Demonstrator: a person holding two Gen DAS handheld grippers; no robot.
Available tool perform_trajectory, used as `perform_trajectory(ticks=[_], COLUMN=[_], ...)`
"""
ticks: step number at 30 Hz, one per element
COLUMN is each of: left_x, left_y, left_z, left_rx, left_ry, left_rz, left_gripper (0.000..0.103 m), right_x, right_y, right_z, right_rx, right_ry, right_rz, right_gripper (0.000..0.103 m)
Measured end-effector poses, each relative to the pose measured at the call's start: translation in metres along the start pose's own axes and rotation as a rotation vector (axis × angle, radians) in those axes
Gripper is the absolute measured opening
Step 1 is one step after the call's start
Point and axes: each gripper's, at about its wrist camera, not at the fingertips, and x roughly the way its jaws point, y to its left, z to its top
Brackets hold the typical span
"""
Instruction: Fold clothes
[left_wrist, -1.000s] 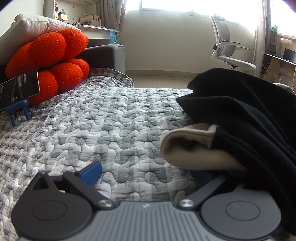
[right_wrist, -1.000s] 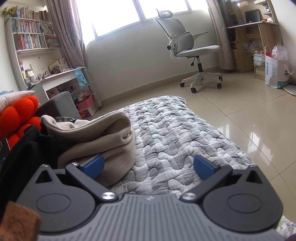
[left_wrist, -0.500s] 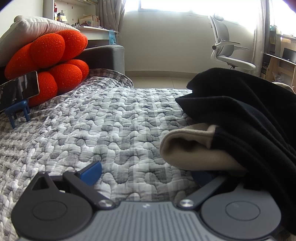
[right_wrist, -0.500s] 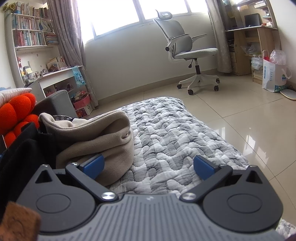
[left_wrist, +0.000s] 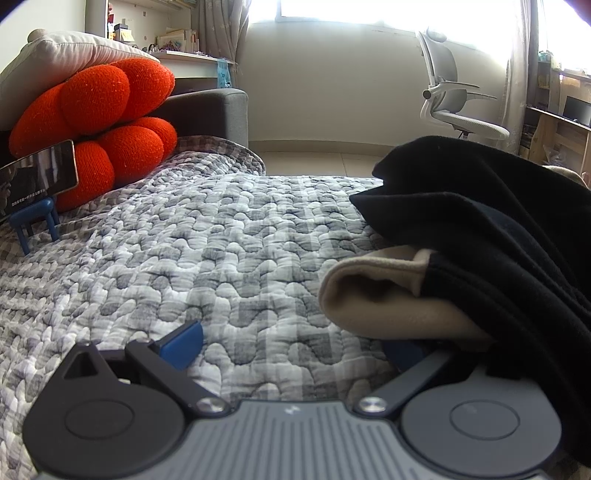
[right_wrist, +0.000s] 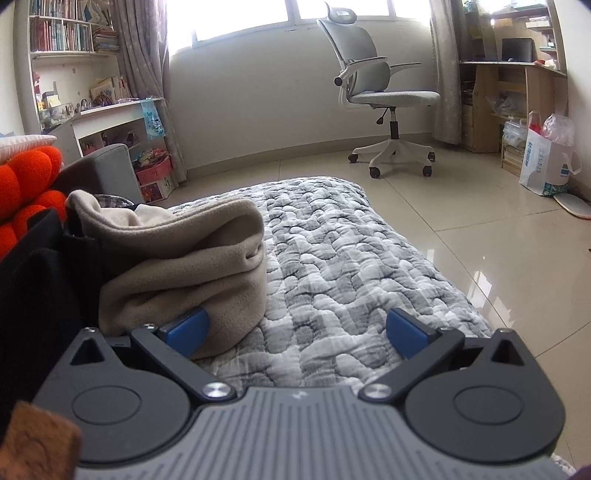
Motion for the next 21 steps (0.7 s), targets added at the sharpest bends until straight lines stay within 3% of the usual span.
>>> perform_trajectory(ticks=[6, 10, 13, 17, 21], left_x=[0.000, -0.003, -0.016, -0.034, -0.054], left_y=[0.003, 0.011, 0.021, 0.028, 0.022], left_z=[0.002, 0.005, 0.011, 0.024, 0.039], left_rx=[0.002, 0.004, -0.033, -0.043, 0.025], left_ry=[0.010, 0.025, -0.006, -0.026, -0.072], left_rz=[-0.023, -0.047, -0.047, -0.115, -0.196], left_gripper=[0.103, 0.103, 0.103, 0.103, 0.103], right_x=[0.003, -0.009, -0.018, -0.031, -0.036], right_y=[0.006, 0.006, 0.005, 0.012, 0.041], right_z=[0.004, 0.011, 0.017, 0.029, 0.042], right_rx=[-0.048, -0.080, -0.105, -0.155, -0.284], right_ry=[0.033, 0.034, 0.036, 0.021, 0.013], right_rz=[-0.012, 0.076, 0.142, 0.251, 0.400], right_gripper=[0.103, 0.103, 0.103, 0.103, 0.102])
